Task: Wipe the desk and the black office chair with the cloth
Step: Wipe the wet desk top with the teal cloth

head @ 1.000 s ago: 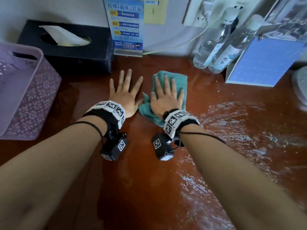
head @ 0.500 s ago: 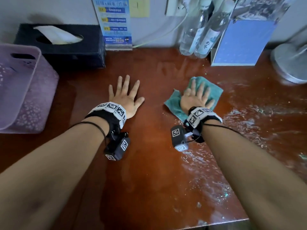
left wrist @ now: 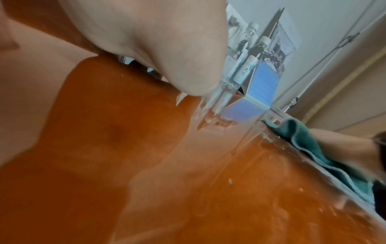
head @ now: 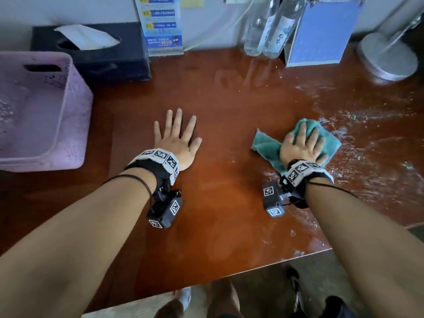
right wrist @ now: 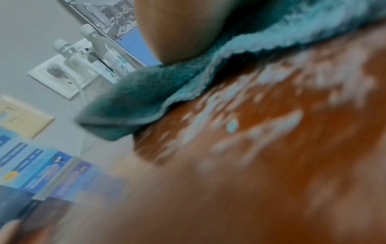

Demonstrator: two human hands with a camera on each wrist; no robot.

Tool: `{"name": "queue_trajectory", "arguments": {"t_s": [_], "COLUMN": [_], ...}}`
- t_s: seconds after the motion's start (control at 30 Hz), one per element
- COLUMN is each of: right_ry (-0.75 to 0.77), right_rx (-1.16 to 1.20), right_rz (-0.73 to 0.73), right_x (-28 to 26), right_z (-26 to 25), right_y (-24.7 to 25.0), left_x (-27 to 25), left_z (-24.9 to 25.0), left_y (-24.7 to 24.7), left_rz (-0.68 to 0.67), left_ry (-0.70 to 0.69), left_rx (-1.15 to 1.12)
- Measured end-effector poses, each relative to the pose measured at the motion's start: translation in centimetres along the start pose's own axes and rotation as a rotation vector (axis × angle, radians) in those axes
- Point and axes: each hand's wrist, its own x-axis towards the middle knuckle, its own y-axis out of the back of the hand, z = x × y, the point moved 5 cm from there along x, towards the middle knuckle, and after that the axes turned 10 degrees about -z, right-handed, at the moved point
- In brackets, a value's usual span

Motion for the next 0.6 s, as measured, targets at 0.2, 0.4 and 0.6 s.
{"name": "queue_trajectory", "arguments": {"t_s": [0.2, 0.4, 0.6], "right_ry": [0.545, 0.455, 0.083], "right_rx": [-0.268, -0.204, -0.050], "right_rz": [-0.142, -0.046, -0.052], "right_x": [-9.3, -7.4, -7.3], "right_z": [-10.7, -3.2, 1.0], "right_y": [-9.0, -5.5, -4.2], "left_x": [-2.0, -3.1, -4.5], "left_z": [-0.4, 0.2, 0.3], "left_y": [-1.2, -2.1, -3.2], "left_rz": [0.016, 0.003, -0.027], "left_ry": [-0.012, -0.036, -0.055], "left_rx": [0.062, 0.009, 0.020]}}
